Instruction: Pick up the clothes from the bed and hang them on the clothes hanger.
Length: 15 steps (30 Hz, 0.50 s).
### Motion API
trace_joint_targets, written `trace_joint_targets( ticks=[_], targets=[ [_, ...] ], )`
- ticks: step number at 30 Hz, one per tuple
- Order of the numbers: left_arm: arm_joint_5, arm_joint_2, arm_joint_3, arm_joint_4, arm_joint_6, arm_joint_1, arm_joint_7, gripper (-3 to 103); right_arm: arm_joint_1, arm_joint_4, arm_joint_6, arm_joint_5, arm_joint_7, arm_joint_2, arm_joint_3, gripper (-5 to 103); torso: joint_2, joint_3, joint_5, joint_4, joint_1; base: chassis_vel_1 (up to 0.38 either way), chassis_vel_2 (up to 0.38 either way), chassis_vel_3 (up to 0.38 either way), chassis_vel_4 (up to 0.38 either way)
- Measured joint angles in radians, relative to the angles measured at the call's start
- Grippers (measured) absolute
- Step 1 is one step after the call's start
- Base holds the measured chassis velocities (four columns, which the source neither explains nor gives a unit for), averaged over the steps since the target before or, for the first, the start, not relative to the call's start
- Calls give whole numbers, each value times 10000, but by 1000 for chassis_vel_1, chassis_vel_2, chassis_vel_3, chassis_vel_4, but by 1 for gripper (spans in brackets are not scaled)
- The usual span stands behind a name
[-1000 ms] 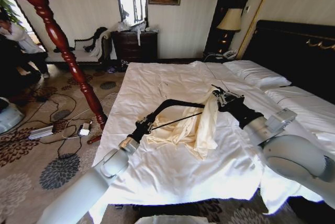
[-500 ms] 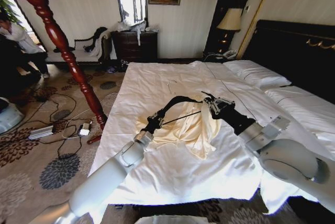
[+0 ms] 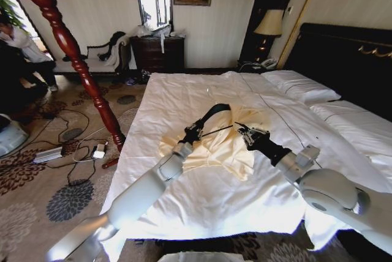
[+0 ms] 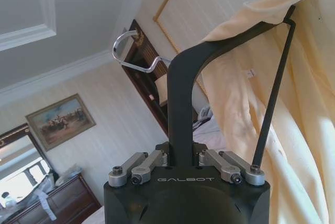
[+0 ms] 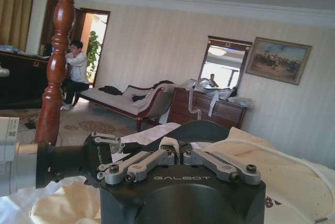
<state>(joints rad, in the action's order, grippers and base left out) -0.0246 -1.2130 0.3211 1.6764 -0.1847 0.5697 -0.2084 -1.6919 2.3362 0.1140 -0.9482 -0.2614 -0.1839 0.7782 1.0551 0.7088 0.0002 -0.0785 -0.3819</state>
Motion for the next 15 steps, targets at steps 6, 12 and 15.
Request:
trace_joint_targets(
  ticks=[6,12,15],
  targets=[
    [138,146,129,87,-23,-51,-168,19,67,137,312,-505,-38,-406,26,2,0,0,-3,9,0,0,0,0,0],
    [1786,65,-91,373,55,191,-441,19,-64,106,1093,-320,1046,-1313,-101,2,0,0,-2,6,1,0,0,0,0],
    [3184,52,-13,540,31,206,-643,19,-75,52,1336,-35,1625,-1627,-227,2,0,0,-3,6,1,0,0,0,0]
  ],
)
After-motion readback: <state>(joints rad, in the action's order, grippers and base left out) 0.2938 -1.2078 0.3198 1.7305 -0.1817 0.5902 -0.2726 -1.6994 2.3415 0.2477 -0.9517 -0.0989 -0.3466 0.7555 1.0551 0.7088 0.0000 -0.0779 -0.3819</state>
